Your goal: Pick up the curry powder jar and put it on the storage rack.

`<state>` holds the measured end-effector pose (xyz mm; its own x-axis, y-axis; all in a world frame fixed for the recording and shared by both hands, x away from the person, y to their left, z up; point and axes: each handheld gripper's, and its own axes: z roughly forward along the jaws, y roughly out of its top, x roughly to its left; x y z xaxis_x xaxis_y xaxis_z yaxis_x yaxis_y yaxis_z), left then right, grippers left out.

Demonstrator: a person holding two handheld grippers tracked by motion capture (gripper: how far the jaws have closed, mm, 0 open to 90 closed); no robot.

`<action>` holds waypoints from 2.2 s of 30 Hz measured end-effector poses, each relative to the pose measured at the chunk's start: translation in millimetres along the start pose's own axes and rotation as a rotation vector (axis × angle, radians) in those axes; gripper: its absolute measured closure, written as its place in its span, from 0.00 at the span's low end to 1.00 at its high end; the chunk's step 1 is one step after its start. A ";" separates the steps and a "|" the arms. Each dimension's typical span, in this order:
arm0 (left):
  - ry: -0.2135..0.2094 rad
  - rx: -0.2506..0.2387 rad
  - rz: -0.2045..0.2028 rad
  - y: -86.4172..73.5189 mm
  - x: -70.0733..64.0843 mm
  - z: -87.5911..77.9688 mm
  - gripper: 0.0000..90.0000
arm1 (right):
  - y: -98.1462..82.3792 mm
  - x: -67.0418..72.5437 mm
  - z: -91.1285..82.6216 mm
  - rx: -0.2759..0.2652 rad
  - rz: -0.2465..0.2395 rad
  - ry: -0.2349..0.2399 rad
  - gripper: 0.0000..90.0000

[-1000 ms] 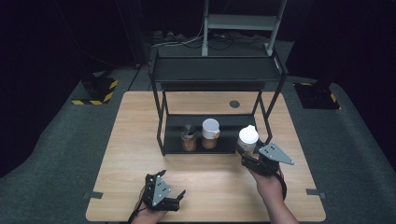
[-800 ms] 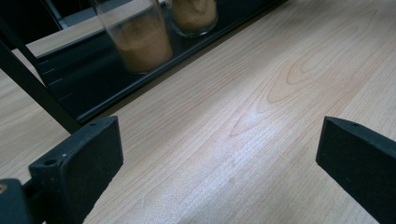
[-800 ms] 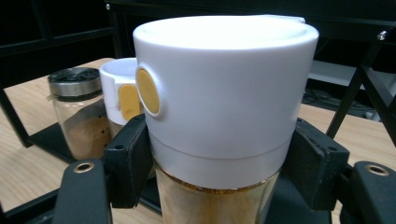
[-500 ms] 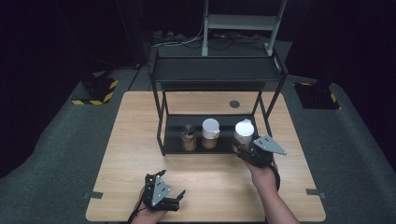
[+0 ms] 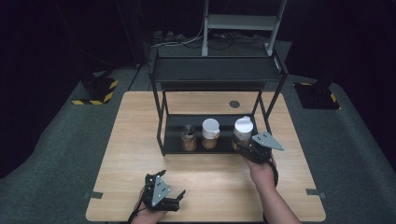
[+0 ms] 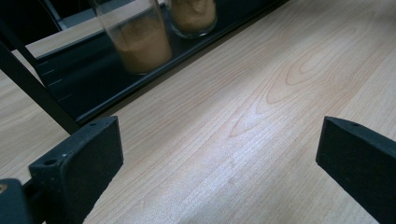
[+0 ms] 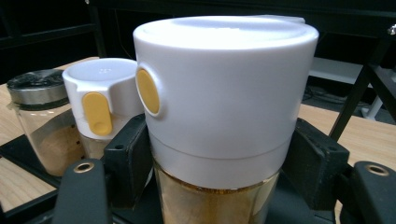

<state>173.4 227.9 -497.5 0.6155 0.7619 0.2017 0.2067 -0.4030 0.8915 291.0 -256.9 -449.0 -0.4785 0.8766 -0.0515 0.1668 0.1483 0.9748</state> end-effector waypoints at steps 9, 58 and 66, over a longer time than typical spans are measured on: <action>-0.001 -0.002 -0.001 -0.3 0.3 -0.2 0.01 | -1.6 -1.1 8.6 -0.005 -0.001 0.002 0.33; -0.006 -0.021 0.007 -3.7 0.5 -1.9 0.01 | -27.8 -5.3 45.5 0.030 0.057 -0.020 0.33; -0.006 -0.022 0.012 -4.0 0.0 -1.9 0.01 | -30.5 -3.2 44.4 0.023 0.061 -0.025 0.33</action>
<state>171.1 230.4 -500.3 0.6221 0.7541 0.2104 0.1821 -0.4008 0.8979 325.7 -243.8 -488.2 -0.4450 0.8955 0.0018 0.2148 0.1048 0.9710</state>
